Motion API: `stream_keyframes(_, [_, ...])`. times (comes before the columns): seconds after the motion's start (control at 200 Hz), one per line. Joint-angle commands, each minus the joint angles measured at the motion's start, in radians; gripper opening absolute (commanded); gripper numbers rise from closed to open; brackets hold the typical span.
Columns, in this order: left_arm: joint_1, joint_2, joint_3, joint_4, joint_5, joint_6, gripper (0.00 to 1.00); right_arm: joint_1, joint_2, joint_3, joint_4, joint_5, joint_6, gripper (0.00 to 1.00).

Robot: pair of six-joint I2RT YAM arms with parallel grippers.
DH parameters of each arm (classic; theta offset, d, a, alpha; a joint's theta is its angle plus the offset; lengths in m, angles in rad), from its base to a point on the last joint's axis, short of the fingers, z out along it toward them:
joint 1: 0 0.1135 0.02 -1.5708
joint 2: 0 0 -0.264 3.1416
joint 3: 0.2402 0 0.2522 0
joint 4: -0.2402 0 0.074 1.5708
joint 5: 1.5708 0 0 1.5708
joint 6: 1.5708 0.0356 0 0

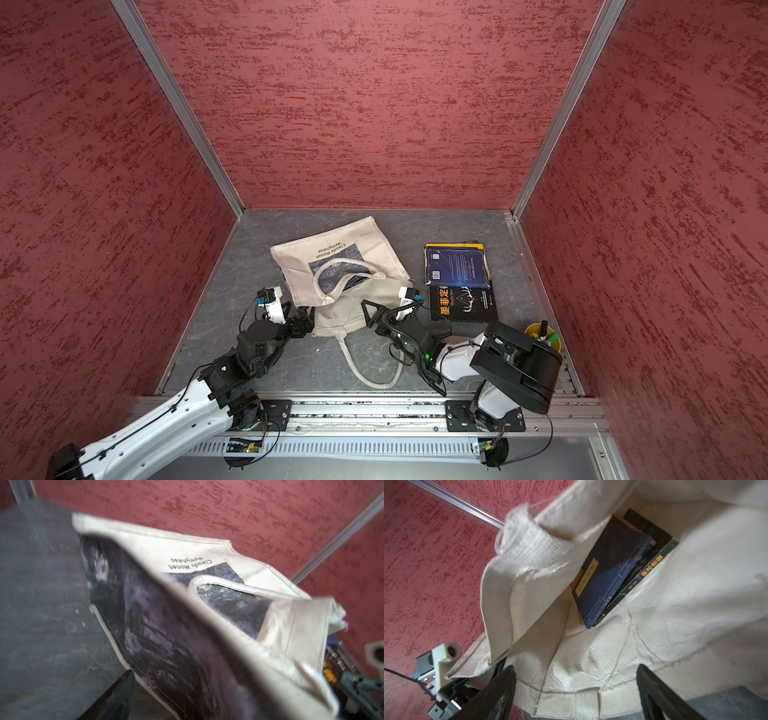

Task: Take out the books from the canvas bag
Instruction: Adjust the canvas bag at the center of the board.

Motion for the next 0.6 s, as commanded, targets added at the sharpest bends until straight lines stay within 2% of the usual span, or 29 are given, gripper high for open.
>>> stream_keyframes(0.0, [-0.132,-0.009,0.072,-0.098,-0.164,0.076,1.0,0.014,-0.058,-0.037,-0.004,0.068,-0.053,0.96])
stream_keyframes(0.075, [-0.264,0.023,0.116,-0.109,-0.314,0.128,1.0,0.024,-0.104,-0.031,-0.074,0.099,-0.064,0.99])
stream_keyframes(0.17, [-0.435,0.104,0.191,-0.144,-0.571,0.176,1.0,0.029,-0.148,-0.037,-0.121,0.13,-0.092,0.98])
stream_keyframes(0.22, [-0.5,0.15,0.243,-0.181,-0.648,0.18,1.0,0.028,-0.17,-0.053,-0.121,0.138,-0.096,0.98])
stream_keyframes(0.276, [-0.545,0.185,0.317,-0.271,-0.638,0.171,1.0,0.029,-0.198,-0.071,-0.125,0.145,-0.101,0.99])
stream_keyframes(0.356, [-0.551,0.24,0.436,-0.443,-0.553,0.112,1.0,0.029,-0.251,-0.098,-0.144,0.16,-0.103,0.98])
stream_keyframes(0.436, [-0.553,0.29,0.508,-0.519,-0.44,0.173,1.0,0.029,-0.313,-0.12,-0.184,0.178,-0.113,0.99])
stream_keyframes(0.591, [-0.546,0.391,0.585,-0.61,-0.355,0.266,1.0,0.028,-0.457,-0.16,-0.27,0.219,-0.108,0.99])
